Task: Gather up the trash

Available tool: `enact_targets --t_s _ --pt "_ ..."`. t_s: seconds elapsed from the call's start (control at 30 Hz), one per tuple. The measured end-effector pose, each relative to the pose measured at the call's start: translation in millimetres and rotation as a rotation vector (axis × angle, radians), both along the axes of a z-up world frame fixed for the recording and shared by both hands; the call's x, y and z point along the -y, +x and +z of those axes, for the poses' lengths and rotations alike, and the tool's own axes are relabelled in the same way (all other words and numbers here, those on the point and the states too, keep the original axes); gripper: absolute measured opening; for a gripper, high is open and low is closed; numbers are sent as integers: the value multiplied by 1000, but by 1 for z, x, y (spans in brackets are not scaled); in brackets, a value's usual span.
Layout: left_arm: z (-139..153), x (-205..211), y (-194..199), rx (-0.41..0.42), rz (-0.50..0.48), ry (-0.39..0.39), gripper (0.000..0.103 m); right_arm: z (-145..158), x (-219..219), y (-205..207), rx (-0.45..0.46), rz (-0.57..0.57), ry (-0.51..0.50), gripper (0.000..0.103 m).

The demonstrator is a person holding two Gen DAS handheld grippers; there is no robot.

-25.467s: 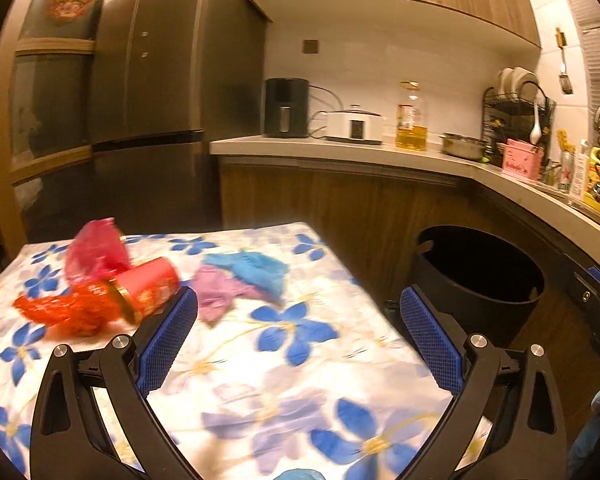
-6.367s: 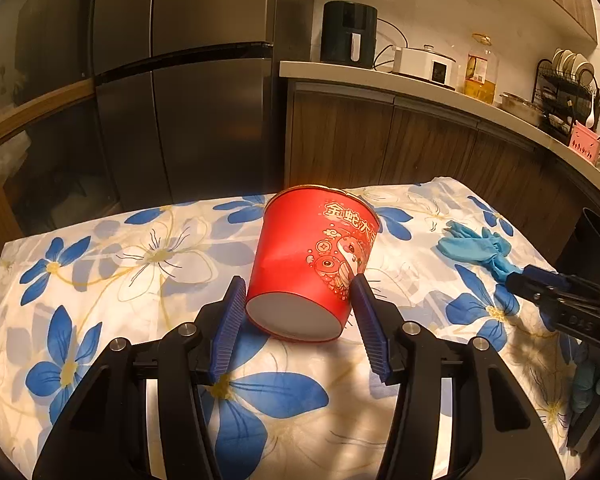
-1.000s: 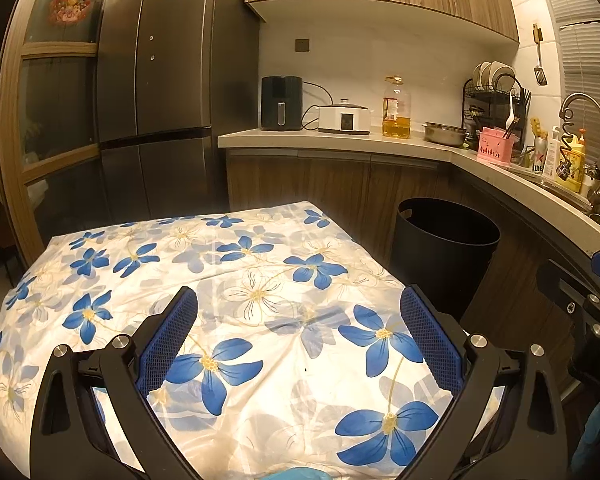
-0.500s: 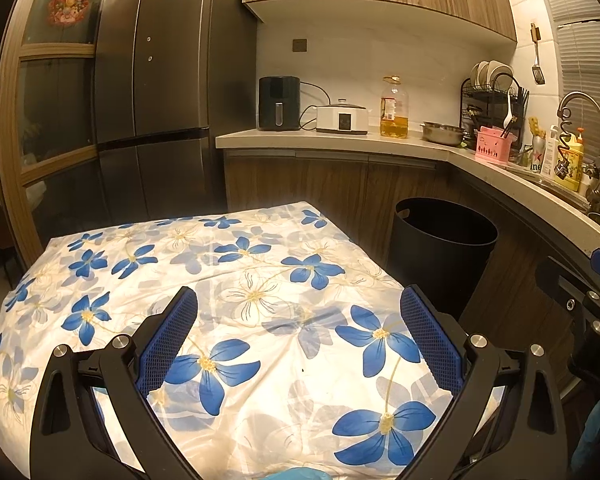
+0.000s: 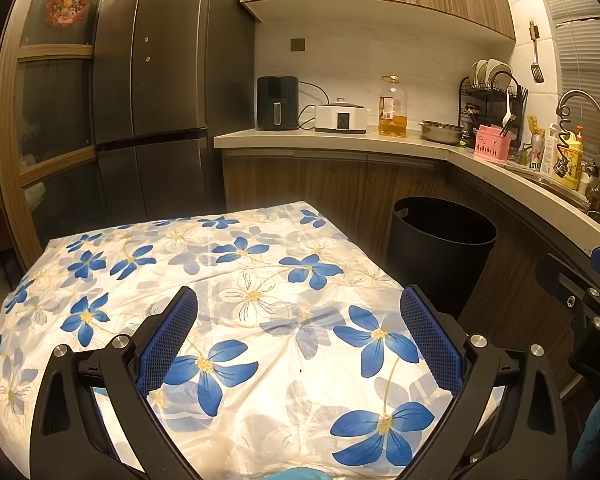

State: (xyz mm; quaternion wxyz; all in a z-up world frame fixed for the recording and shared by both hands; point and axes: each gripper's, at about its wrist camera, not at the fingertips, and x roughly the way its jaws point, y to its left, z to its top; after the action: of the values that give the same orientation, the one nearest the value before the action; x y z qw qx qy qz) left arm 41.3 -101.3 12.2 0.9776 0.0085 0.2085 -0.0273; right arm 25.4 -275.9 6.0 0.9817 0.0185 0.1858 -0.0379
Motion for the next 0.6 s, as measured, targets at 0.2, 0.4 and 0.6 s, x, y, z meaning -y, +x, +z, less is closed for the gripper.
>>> enact_targets --t_s 0.2,0.4,0.6 --pt "1 1 0 -1 -2 0 97 1 2 -1 2 -1 2 97" --pt "1 1 0 0 -2 1 97 1 2 -1 2 -3 2 97" --pt "1 1 0 -1 -3 0 97 1 2 -1 1 -2 2 97"
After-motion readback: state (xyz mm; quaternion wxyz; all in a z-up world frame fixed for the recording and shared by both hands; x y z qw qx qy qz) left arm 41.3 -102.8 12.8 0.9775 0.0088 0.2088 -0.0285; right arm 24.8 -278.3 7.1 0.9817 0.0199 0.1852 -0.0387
